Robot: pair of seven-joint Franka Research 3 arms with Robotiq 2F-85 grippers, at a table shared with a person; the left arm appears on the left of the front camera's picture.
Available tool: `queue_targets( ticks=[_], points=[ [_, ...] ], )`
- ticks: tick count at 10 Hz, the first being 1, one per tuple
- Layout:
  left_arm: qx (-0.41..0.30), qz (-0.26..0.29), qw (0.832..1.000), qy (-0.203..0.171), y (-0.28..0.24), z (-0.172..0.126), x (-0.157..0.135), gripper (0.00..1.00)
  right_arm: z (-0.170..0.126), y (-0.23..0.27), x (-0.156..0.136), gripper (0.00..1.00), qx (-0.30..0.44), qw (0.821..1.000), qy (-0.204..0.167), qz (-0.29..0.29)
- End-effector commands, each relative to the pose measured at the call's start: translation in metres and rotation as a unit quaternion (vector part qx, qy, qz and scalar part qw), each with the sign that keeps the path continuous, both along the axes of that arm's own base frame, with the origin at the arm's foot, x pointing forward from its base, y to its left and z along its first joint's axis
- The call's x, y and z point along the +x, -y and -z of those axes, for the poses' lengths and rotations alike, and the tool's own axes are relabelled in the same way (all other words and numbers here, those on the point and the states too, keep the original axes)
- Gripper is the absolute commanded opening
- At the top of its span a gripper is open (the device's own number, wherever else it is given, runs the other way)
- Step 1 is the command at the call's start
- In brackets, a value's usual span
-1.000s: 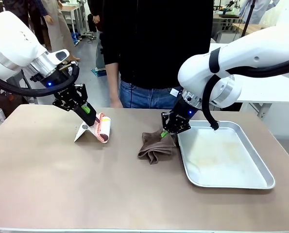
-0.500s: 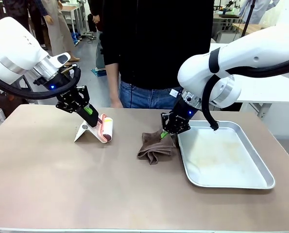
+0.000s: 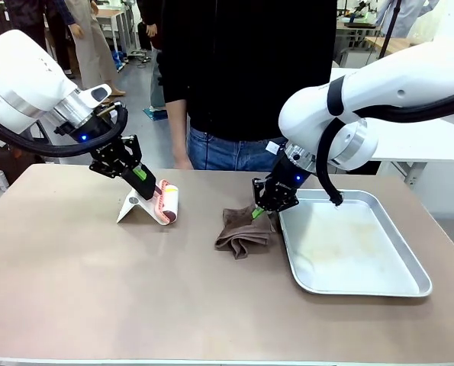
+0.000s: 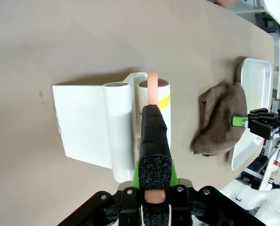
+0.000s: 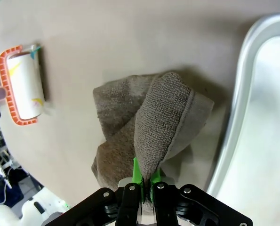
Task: Clean the surface of the table.
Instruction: Return the Lint Roller and towel to their original positions.
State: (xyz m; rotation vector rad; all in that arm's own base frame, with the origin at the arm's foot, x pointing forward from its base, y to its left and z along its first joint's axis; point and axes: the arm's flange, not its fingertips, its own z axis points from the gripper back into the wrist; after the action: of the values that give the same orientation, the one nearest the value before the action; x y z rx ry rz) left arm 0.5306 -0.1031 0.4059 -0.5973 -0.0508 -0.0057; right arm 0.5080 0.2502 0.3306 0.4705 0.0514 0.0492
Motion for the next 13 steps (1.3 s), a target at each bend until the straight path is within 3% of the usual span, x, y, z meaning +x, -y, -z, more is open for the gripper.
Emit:
queue_targets(
  ticks=[1,13],
  points=[
    [0.002,0.0,1.0,0.013,-0.006,-0.003,0.003,0.22,0.0,-0.004,0.003,0.07,0.008,1.0,-0.005,-0.001],
    [-0.044,-0.012,0.999,-0.013,-0.032,0.018,0.011,0.22,-0.002,-0.005,0.003,0.07,0.001,1.0,-0.012,-0.001]
  ],
)
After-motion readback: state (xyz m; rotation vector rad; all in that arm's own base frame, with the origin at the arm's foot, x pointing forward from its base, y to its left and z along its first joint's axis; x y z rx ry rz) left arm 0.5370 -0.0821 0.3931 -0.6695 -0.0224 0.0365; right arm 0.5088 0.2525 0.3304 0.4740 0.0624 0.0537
